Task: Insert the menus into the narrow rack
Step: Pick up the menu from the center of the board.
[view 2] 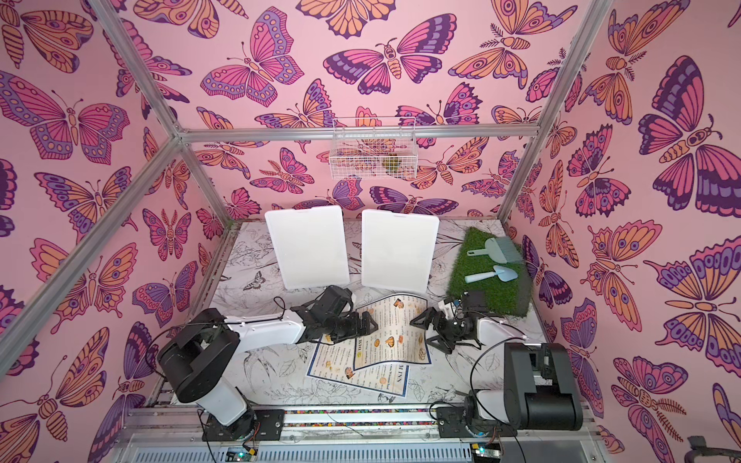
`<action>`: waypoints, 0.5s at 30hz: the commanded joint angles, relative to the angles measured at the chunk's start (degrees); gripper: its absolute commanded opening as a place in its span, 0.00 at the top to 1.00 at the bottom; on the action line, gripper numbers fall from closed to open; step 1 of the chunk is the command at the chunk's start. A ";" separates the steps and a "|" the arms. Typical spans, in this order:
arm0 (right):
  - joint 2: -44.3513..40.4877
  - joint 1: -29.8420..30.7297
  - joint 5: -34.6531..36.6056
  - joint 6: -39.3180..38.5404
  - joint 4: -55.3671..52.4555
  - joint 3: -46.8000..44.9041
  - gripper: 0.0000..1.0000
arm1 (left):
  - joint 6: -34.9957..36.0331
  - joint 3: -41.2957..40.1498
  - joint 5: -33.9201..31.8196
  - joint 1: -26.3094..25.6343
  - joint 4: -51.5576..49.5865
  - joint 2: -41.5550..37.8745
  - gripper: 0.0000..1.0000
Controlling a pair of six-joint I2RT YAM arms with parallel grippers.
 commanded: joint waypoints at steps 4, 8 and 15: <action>0.64 0.82 10.18 1.34 -3.96 -2.35 0.04 | 0.71 -3.14 -0.60 0.94 2.56 -0.97 0.00; -0.04 1.00 6.82 1.19 -0.43 -3.04 0.04 | 0.17 -3.55 0.21 1.22 3.34 -0.04 0.00; 0.54 2.18 -1.92 2.29 10.59 -5.23 0.01 | -0.52 -4.04 0.04 1.66 3.87 1.03 0.02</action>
